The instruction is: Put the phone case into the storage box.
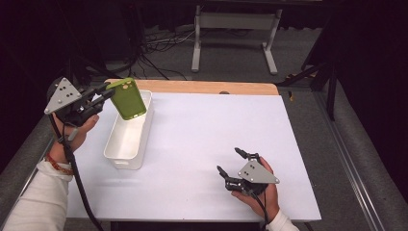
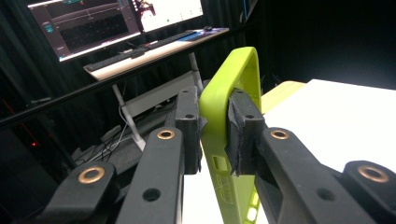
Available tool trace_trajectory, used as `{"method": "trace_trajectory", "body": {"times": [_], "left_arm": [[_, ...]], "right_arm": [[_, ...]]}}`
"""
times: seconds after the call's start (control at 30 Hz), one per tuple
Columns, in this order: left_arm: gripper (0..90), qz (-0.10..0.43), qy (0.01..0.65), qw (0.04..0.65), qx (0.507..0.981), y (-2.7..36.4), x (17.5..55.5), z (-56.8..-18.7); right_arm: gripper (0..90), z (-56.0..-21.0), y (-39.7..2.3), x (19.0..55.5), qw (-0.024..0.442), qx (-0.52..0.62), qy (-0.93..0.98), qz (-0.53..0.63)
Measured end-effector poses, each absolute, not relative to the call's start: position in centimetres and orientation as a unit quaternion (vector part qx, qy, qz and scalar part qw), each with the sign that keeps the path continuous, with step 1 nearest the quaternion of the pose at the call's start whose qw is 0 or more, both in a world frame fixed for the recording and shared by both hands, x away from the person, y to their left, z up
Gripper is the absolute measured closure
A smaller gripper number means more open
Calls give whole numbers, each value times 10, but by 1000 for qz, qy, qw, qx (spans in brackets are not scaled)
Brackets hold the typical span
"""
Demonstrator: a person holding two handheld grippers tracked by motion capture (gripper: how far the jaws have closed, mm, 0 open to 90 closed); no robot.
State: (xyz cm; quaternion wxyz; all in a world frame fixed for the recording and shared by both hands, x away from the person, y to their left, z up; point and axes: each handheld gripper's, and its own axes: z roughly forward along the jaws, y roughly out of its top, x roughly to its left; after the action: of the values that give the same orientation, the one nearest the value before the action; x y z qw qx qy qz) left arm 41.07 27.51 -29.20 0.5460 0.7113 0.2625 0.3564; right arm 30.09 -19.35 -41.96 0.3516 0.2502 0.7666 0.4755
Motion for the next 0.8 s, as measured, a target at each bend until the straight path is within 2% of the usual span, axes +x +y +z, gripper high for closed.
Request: {"method": "trace_trajectory", "body": {"times": [0.8], "left_arm": [[771,354,305,499,730,275,473,-317]], "right_arm": [[227,-419,-195,303,352,251,767,474]]}}
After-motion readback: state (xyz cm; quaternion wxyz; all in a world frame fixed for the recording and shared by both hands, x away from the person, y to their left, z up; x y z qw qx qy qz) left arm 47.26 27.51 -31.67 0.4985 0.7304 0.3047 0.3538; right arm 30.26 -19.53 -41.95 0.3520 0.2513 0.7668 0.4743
